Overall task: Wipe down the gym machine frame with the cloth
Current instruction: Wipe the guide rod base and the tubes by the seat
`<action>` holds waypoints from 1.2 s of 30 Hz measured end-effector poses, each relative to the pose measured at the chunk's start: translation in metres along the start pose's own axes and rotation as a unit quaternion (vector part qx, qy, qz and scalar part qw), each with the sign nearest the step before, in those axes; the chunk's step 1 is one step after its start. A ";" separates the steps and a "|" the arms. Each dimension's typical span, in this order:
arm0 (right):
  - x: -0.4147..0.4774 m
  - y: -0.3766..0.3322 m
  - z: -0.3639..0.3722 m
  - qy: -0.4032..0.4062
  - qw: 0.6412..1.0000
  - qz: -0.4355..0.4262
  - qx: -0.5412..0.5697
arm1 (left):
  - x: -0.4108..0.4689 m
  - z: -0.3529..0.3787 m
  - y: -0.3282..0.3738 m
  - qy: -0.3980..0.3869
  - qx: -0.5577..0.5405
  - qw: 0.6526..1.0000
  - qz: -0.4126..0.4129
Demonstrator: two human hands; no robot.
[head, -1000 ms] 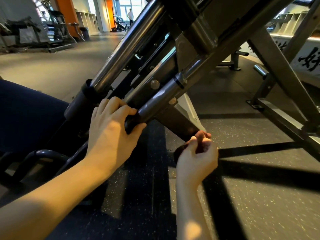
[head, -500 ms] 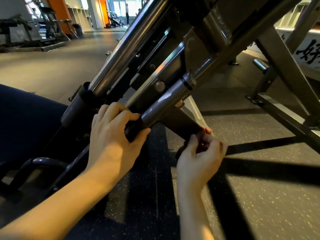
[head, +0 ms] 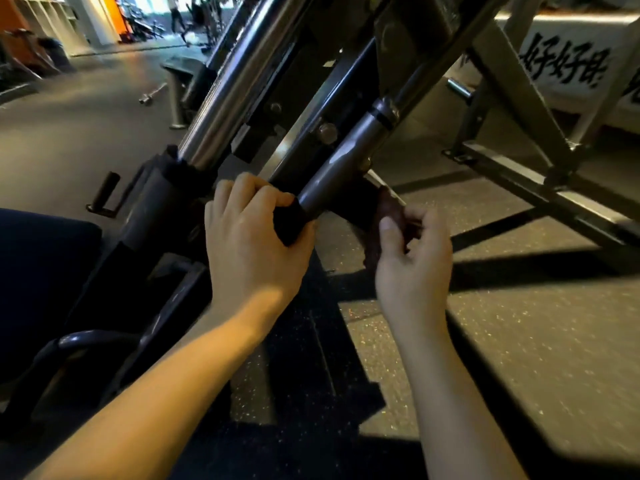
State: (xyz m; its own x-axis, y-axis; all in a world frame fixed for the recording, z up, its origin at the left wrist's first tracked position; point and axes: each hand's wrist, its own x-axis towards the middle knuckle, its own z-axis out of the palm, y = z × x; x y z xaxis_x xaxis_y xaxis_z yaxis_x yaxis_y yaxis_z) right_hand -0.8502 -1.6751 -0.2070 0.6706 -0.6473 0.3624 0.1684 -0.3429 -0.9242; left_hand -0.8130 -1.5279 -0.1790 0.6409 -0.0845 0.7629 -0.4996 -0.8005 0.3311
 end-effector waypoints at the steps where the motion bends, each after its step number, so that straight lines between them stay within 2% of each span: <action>1: -0.001 -0.009 -0.002 0.016 0.999 0.004 0.027 | 0.001 0.000 -0.002 -0.002 -0.006 1.000 0.000; 3: -0.004 -0.025 -0.006 0.055 0.996 -0.017 0.061 | 0.002 0.000 -0.004 -0.012 -0.017 1.000 0.004; 6: -0.004 -0.045 -0.004 0.096 0.987 -0.119 0.047 | 0.000 0.002 -0.008 -0.022 -0.024 0.999 0.012; 10: 0.006 -0.061 0.005 0.123 0.958 -0.256 -0.047 | -0.002 0.001 -0.011 -0.026 -0.044 0.999 0.006; 14: 0.004 -0.064 0.018 0.127 0.915 -0.339 -0.180 | 0.001 -0.003 -0.015 -0.055 -0.057 0.997 0.016; 17: -0.008 -0.065 0.016 0.048 0.881 -0.360 -0.305 | 0.002 -0.005 -0.016 -0.078 -0.065 0.995 0.002; 20: -0.008 -0.072 0.005 -0.058 0.813 -0.430 -0.390 | 0.003 -0.007 -0.017 -0.086 -0.067 0.994 0.000; 22: 0.002 -0.081 -0.005 -0.056 0.782 -0.447 -0.431 | 0.005 -0.009 -0.016 -0.092 -0.070 0.993 -0.008; 23: 0.008 -0.084 -0.009 -0.033 0.786 -0.435 -0.438 | 0.006 -0.010 -0.015 -0.094 -0.070 0.993 -0.010; 26: 0.009 -0.086 -0.014 0.026 0.827 -0.381 -0.412 | 0.004 -0.009 -0.014 -0.100 -0.070 0.992 -0.020; 28: -0.004 -0.078 -0.006 -0.022 0.816 -0.402 -0.415 | 0.002 -0.007 -0.015 -0.100 -0.076 0.992 -0.024; 31: -0.015 -0.073 -0.003 -0.164 0.775 -0.437 -0.426 | 0.001 -0.009 -0.019 -0.116 -0.081 0.990 -0.015; 32: -0.011 -0.078 -0.008 -0.159 0.785 -0.423 -0.424 | 0.001 -0.010 -0.020 -0.126 -0.080 0.989 -0.012; 34: 0.006 -0.094 -0.019 -0.081 0.851 -0.335 -0.396 | 0.002 -0.013 -0.021 -0.136 -0.084 0.987 -0.015; 35: 0.014 -0.100 -0.024 -0.041 0.871 -0.307 -0.380 | 0.002 -0.014 -0.020 -0.134 -0.090 0.987 -0.017; 36: 0.020 -0.106 -0.023 -0.011 0.870 -0.311 -0.382 | 0.002 -0.014 -0.020 -0.129 -0.095 0.987 -0.020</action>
State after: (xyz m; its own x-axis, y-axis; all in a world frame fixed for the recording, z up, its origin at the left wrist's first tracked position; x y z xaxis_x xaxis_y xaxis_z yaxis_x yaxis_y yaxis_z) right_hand -0.8712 -1.6676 -0.0987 0.6367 -0.1653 0.7532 -0.0205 -0.9800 -0.1977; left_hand -0.8099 -1.5040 -0.1761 0.7774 -0.2228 0.5883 -0.5552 -0.6827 0.4751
